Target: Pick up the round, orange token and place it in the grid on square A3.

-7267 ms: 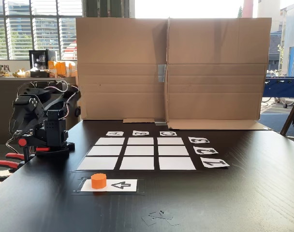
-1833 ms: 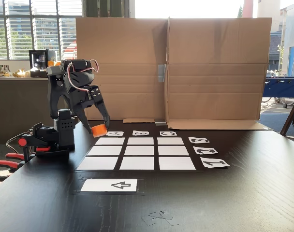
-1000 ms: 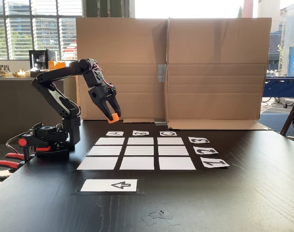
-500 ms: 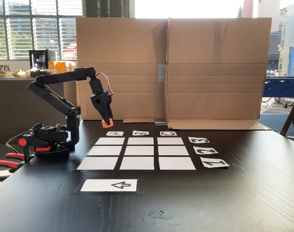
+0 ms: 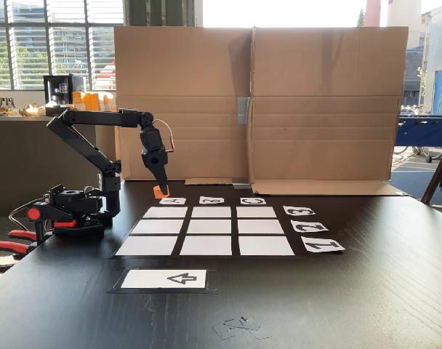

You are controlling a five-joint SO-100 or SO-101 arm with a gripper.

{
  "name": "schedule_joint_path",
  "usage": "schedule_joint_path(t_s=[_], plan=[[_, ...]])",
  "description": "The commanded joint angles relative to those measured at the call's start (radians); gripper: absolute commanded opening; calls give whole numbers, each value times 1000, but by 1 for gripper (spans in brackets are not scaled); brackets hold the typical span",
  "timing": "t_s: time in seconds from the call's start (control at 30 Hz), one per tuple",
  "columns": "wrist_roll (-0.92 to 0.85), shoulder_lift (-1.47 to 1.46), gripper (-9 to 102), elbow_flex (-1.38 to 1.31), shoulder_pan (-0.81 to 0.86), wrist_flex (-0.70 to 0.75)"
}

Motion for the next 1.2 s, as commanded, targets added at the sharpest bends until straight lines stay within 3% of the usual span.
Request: schedule_joint_path(t_s=[0.0, 0.83, 0.97, 1.17], plan=[[11, -49, -1, 12, -44, -35], [67, -272, 1, 67, -127, -261], [133, -259, 20, 86, -106, -285], [190, -225, 34, 123, -94, -337]])
